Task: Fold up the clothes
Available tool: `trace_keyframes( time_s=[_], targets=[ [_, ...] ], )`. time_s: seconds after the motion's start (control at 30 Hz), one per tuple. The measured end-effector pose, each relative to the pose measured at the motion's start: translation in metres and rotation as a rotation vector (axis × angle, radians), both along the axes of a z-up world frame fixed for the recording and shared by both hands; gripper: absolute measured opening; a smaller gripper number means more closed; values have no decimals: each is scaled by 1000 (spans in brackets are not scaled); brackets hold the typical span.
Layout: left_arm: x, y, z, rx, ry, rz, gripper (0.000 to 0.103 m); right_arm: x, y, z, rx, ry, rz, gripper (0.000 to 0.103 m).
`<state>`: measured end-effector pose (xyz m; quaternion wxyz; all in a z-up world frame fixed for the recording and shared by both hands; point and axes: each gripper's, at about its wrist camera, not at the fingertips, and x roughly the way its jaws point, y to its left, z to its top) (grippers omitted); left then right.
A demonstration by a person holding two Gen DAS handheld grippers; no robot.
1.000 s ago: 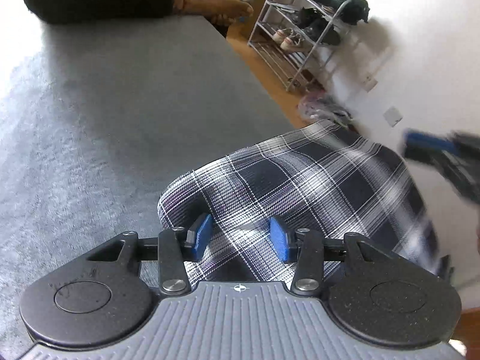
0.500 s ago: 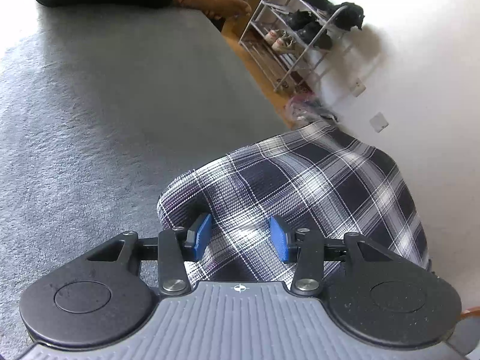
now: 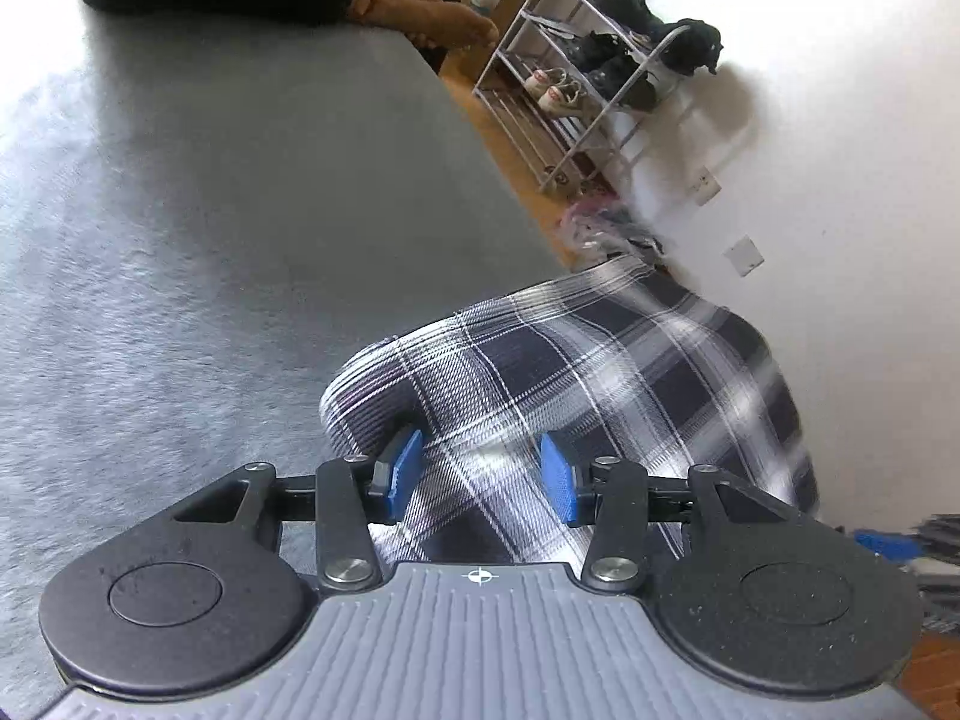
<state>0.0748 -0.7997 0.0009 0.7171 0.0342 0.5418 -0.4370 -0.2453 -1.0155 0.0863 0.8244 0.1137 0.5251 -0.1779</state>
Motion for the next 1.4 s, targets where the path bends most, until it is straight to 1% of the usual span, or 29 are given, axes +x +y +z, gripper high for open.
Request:
trace_keyframes(
  time_s=[0.07,0.1,0.13,0.17,0.2,0.23,0.27,0.33,0.37,0.4,0.47,0.5,0.53,0.6,0.67,0.77,0.8,0.83,0.87,0.93,1.03,1.07,1.13,1.23,1.33,1.37,1.4],
  targets=[
    [-8,9,19,-3,-3,8,44,-12,6,29,5,-27,-62,23],
    [-16,17,32,-15,-9,10,44,-22,13,43,-12,-34,-78,25],
    [-26,25,46,-26,-16,11,45,-31,23,55,-24,-41,-95,31],
    [-40,33,61,-30,-30,6,47,-35,31,67,-19,-51,-112,42],
    [-55,42,76,-34,-44,0,54,-40,38,79,-2,-63,-130,46],
    [-70,51,92,-40,-58,-5,66,-42,45,88,16,-76,-143,50],
    [-88,61,107,-52,-73,-12,72,-46,50,97,31,-82,-148,52],
    [-123,79,136,-76,-101,-23,93,-50,70,105,44,-76,-160,60],
    [-138,86,146,-94,-109,-16,98,-52,79,108,49,-68,-164,63],
    [-153,94,156,-113,-118,-5,100,-54,89,112,55,-62,-168,65],
    [-173,103,169,-128,-156,10,100,-59,102,118,78,-66,-163,72],
    [-183,106,173,-117,-183,27,101,-60,107,118,91,-69,-159,76],
    [-191,109,178,-107,-208,43,101,-60,112,117,102,-68,-156,76],
    [-201,114,185,-92,-239,82,103,-56,119,118,88,-54,-151,78],
    [-205,120,191,-67,-264,142,103,-52,126,120,65,-48,-129,80],
    [-201,124,198,-1,-299,256,103,-46,130,125,46,-59,-93,82],
    [-200,124,200,15,-314,289,103,-43,129,125,41,-68,-88,86],
    [-200,126,201,24,-325,301,103,-40,128,126,36,-78,-83,91],
    [-200,127,202,26,-327,307,103,-38,127,126,31,-88,-81,94],
    [-196,128,203,27,-295,318,103,-31,124,126,31,-105,-72,96],
    [-185,126,202,28,-232,349,103,-19,116,123,29,-97,-65,97],
    [-184,123,200,35,-228,353,103,-15,114,122,29,-96,-62,98],
    [-179,119,198,63,-234,376,103,-10,110,121,22,-91,-60,99],
    [-176,111,194,124,-261,391,103,-2,105,119,30,-73,-42,101],
    [-173,103,190,185,-289,406,103,6,104,119,-2,-56,-27,102],
    [-172,100,189,205,-294,413,103,8,104,119,-7,-57,-26,102],
    [-169,99,187,221,-281,424,103,10,103,119,-10,-52,-26,102]
  ],
)
